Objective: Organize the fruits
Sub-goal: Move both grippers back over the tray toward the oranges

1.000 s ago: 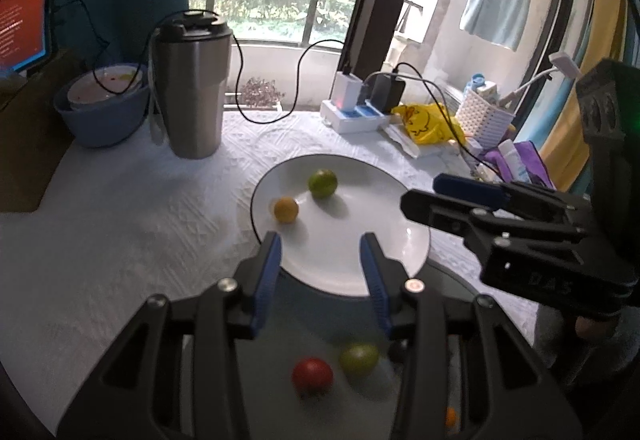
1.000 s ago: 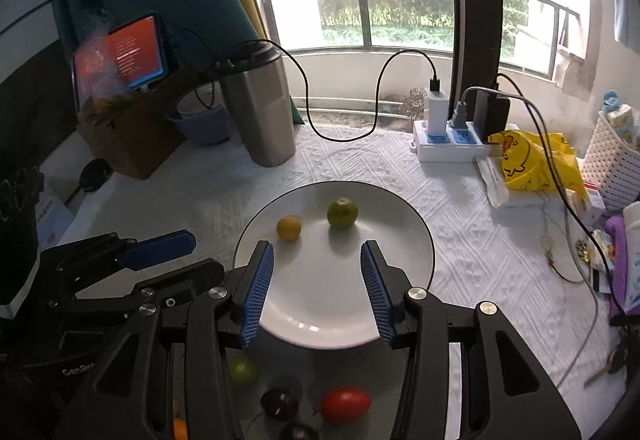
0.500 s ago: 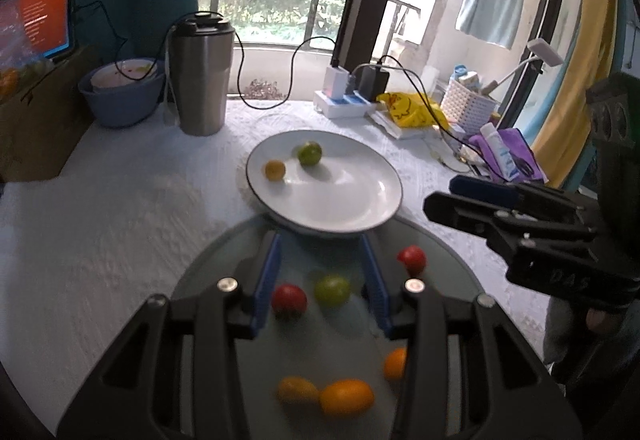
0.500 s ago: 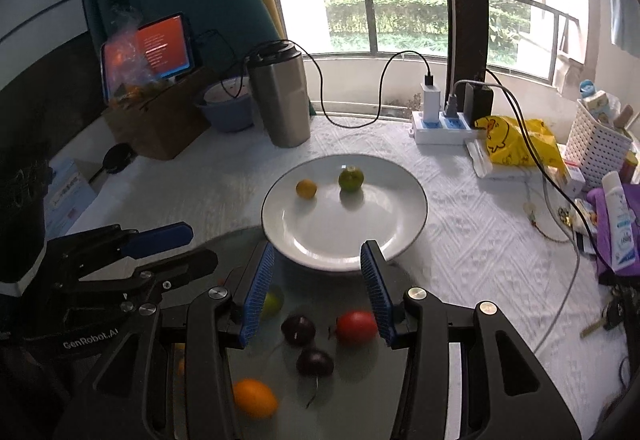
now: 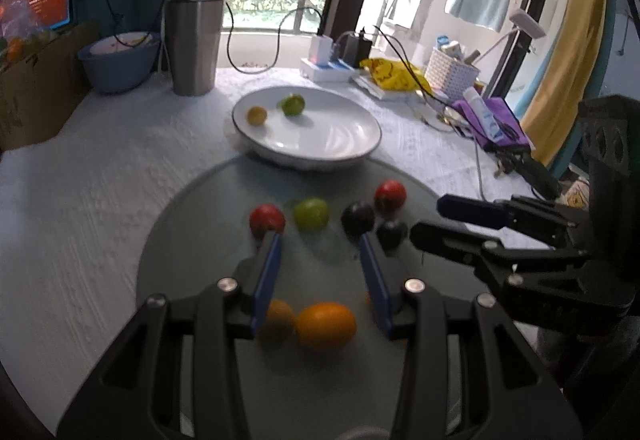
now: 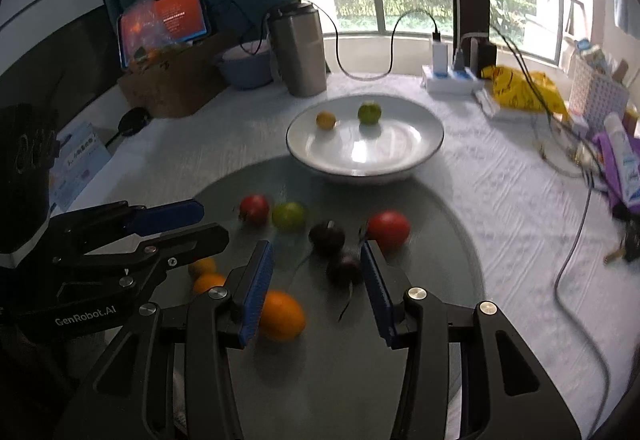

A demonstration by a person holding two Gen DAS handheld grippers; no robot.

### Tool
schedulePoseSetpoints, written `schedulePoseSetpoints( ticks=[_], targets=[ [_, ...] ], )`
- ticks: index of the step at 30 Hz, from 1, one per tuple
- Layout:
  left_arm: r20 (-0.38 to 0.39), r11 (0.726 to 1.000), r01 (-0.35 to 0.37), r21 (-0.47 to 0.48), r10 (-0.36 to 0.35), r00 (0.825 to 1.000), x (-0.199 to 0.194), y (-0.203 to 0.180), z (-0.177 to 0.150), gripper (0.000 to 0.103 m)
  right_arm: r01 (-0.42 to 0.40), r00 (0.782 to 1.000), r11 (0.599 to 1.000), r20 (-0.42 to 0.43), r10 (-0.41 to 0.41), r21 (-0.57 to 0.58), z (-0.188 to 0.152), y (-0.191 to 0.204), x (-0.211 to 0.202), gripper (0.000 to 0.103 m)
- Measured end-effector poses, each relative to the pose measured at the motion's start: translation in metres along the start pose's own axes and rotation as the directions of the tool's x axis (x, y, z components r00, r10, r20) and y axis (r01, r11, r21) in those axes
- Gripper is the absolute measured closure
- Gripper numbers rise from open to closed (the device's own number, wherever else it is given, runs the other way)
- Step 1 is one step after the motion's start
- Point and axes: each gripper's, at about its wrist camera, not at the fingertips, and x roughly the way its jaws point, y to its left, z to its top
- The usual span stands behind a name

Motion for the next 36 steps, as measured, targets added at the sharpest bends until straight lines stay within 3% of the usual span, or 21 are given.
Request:
schedulePoseSetpoints(
  ticks=[12,23,29,36],
  targets=[
    [-0.028,0.997,0.058,0.050,-0.057,0.998,-0.006,-0.010,-0.025,0.060,0.001,1.000,0.999,-0.022,0.000,0.034,-0.029,0.010,0.000,0.055],
    [-0.067,0.991,-0.021,0.131,0.030,0.997,0.006,-0.011,-0.034,0.060,-0.024,0.999,0.999,-0.045,0.026,0.045,-0.039,0.013,0.009,0.055],
    [-0.123,0.993,-0.027,0.112,0.041,0.991,0.018,-0.002,-0.039,0.060,-0.043,0.998,0.998,-0.048,0.044,0.037,-0.040,0.015,0.018,0.055],
    [-0.114,0.993,-0.052,0.107,0.065,0.991,0.024,-0.004,-0.035,0.060,-0.073,0.996,0.997,-0.049,0.075,0.038,-0.039,0.014,0.024,0.060]
  ],
)
